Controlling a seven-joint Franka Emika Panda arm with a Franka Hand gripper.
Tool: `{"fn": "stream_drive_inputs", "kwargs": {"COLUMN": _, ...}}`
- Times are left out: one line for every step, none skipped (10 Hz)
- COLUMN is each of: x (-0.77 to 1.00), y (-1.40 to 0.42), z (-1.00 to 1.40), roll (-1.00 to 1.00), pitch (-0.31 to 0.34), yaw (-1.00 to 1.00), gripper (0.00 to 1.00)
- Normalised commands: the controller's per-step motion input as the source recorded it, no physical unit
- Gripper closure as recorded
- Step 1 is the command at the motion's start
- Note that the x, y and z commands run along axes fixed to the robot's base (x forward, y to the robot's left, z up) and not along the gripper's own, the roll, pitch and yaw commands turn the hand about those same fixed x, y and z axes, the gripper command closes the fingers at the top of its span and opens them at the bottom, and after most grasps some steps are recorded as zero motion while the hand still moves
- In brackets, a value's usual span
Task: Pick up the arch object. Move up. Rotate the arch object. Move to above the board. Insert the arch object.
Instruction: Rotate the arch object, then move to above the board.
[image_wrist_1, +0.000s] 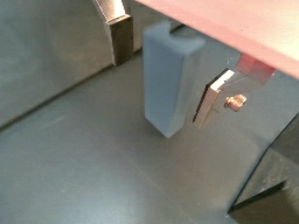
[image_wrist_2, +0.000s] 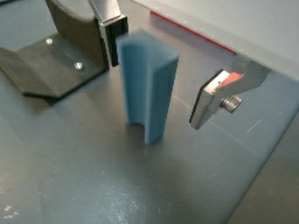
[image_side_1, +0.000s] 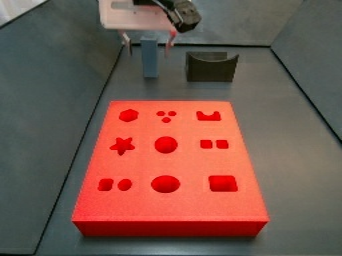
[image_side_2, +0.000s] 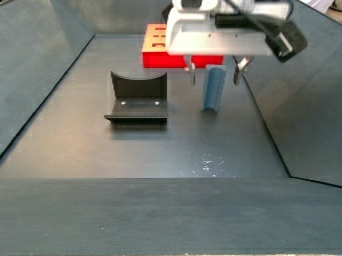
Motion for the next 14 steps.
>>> {"fn": "stream_drive_inputs", "kwargs": {"x": 0.00, "y": 0.00, "z": 0.00, "roll": -0.04, "pitch": -0.024, "yaw": 0.05, "gripper": 1.00}}
{"fn": "stream_drive_inputs", "kwargs": {"x": 0.14, "y": 0.16, "z": 1.00, "roll": -0.09, "pitch": -0.229, "yaw": -0.05, "gripper": 1.00}}
{"fn": "stream_drive_inputs", "kwargs": {"x": 0.13, "y": 0.16, "z": 1.00, "roll": -0.09, "pitch": -0.210, "yaw": -0.05, "gripper": 1.00}}
{"fn": "stream_drive_inputs", "kwargs": {"x": 0.11, "y": 0.15, "z": 1.00, "roll": -0.09, "pitch": -0.166, "yaw": -0.06, "gripper": 1.00}}
{"fn": "stream_drive_inputs", "kwargs": {"x": 0.10, "y": 0.14, "z": 1.00, "roll": -0.10, "pitch": -0.059, "yaw": -0.05, "gripper": 1.00}}
{"fn": "stream_drive_inputs", "kwargs": {"x": 0.09, "y": 0.13, "z": 1.00, "roll": -0.11, "pitch": -0.018, "yaw": -0.04, "gripper": 1.00}}
{"fn": "stream_drive_inputs", "kwargs": {"x": 0.08, "y": 0.13, "z": 1.00, "roll": -0.11, "pitch": 0.027, "yaw": -0.04, "gripper": 1.00}}
{"fn": "stream_drive_inputs", "kwargs": {"x": 0.08, "y": 0.12, "z": 1.00, "roll": -0.11, "pitch": 0.047, "yaw": -0.04, "gripper": 1.00}}
{"fn": "stream_drive_inputs", "kwargs": {"x": 0.08, "y": 0.12, "z": 1.00, "roll": -0.10, "pitch": 0.069, "yaw": -0.04, "gripper": 1.00}}
{"fn": "stream_drive_inputs", "kwargs": {"x": 0.07, "y": 0.11, "z": 1.00, "roll": -0.10, "pitch": 0.073, "yaw": -0.03, "gripper": 1.00}}
{"fn": "stream_drive_inputs", "kwargs": {"x": 0.07, "y": 0.11, "z": 1.00, "roll": -0.10, "pitch": 0.077, "yaw": -0.04, "gripper": 1.00}}
{"fn": "stream_drive_inputs", "kwargs": {"x": 0.05, "y": 0.09, "z": 0.94, "roll": -0.09, "pitch": 0.078, "yaw": -0.04, "gripper": 1.00}}
{"fn": "stream_drive_inputs", "kwargs": {"x": 0.03, "y": 0.06, "z": 0.70, "roll": -0.09, "pitch": 0.076, "yaw": -0.03, "gripper": 1.00}}
{"fn": "stream_drive_inputs", "kwargs": {"x": 0.03, "y": 0.05, "z": 0.59, "roll": -0.09, "pitch": 0.076, "yaw": -0.03, "gripper": 1.00}}
